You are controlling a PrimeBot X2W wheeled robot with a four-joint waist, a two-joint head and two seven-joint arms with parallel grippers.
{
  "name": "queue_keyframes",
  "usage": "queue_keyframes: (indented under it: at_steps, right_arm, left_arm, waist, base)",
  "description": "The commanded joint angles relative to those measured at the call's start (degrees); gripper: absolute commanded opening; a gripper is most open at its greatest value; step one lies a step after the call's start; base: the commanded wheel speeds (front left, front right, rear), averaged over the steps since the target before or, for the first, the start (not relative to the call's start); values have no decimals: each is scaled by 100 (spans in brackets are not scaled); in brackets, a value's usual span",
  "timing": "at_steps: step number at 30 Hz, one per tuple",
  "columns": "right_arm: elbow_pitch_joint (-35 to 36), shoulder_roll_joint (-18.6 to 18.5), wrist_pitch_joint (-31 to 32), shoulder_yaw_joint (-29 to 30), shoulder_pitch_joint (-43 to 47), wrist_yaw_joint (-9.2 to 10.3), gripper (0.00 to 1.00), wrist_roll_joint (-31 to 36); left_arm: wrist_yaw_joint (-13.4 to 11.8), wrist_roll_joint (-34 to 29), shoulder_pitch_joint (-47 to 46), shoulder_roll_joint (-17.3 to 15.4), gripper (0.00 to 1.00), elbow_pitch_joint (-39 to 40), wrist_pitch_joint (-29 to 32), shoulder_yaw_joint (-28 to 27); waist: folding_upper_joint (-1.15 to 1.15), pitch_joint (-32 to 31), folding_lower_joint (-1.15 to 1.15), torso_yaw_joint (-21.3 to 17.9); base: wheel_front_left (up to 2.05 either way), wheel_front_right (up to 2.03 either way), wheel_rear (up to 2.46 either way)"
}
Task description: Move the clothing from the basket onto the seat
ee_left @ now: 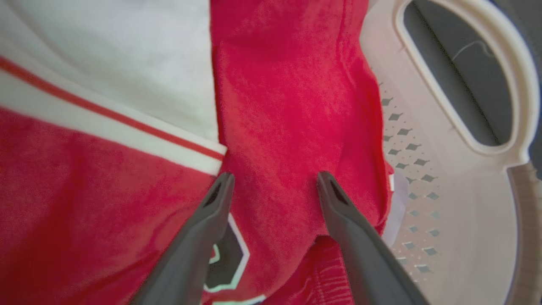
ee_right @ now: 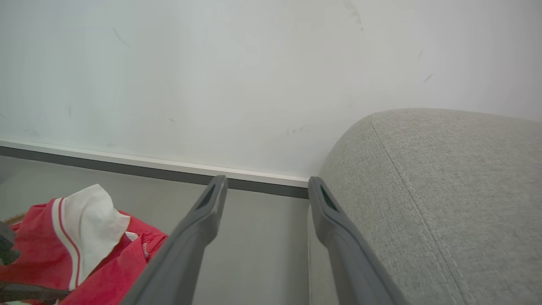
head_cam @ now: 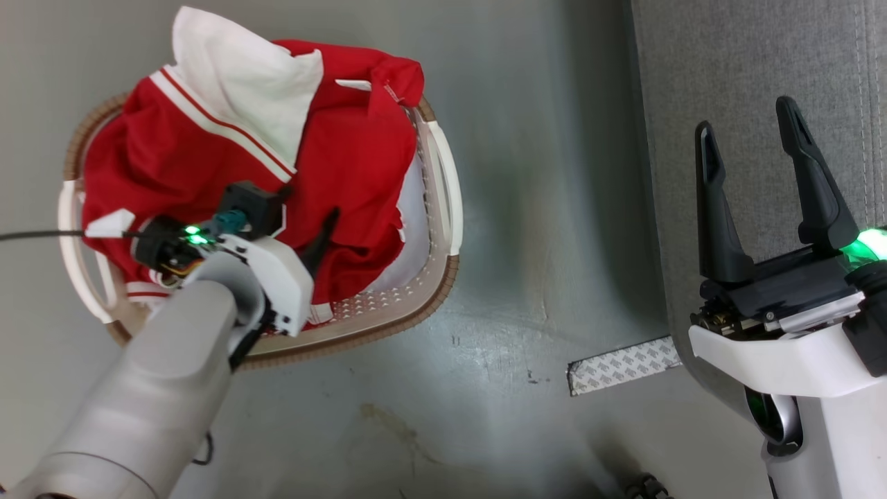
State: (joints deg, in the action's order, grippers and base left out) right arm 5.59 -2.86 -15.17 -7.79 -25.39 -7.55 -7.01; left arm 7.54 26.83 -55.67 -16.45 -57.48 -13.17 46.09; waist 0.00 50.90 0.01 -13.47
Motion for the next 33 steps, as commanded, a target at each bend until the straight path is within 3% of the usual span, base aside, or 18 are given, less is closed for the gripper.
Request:
queue_keyframes:
  at_steps: [1, 12, 13, 14, 15, 23, 33]
  right_arm:
    - [34, -4, 2, -7, -68, 12, 100, -49]
    - [151, -4, 2, 69, 34, 12, 100, -145]
    - [155, -4, 2, 69, 37, 12, 100, -138]
    - [157, -4, 2, 69, 36, 12, 100, -133]
    - [159, -4, 2, 76, 34, 12, 100, -132]
    - [32, -5, 2, 221, 52, 12, 100, -117]
    - [-544, -8, 2, 245, 486, 12, 100, -161]
  left_arm:
    - [-11, 64, -84, -74, 100, -80, -34, 42]
    - [-11, 286, -320, -34, 100, -492, 13, 395]
    - [-11, 286, -334, -28, 73, -503, 1, 434]
    - [-11, 292, -349, -20, 18, -489, -19, 496]
    - [-11, 316, -379, -21, 0, -475, -32, 525]
    - [-10, 803, -211, 80, 0, -210, -164, 619]
    - [-10, 1618, 1004, -48, 0, 1225, -198, 526]
  waist:
    - [0, 46, -1, -33]
    - [0, 297, -1, -77]
    - [0, 311, -1, -76]
    - [0, 324, -1, -76]
    - [0, 335, -1, -71]
    - [0, 74, -1, 141]
    - [0, -1552, -1, 580]
  base:
    - [0, 0, 0]
    - [0, 0, 0]
    - [0, 0, 0]
    - [0, 0, 0]
    - [0, 0, 0]
    - [0, 0, 0]
    - [0, 0, 0]
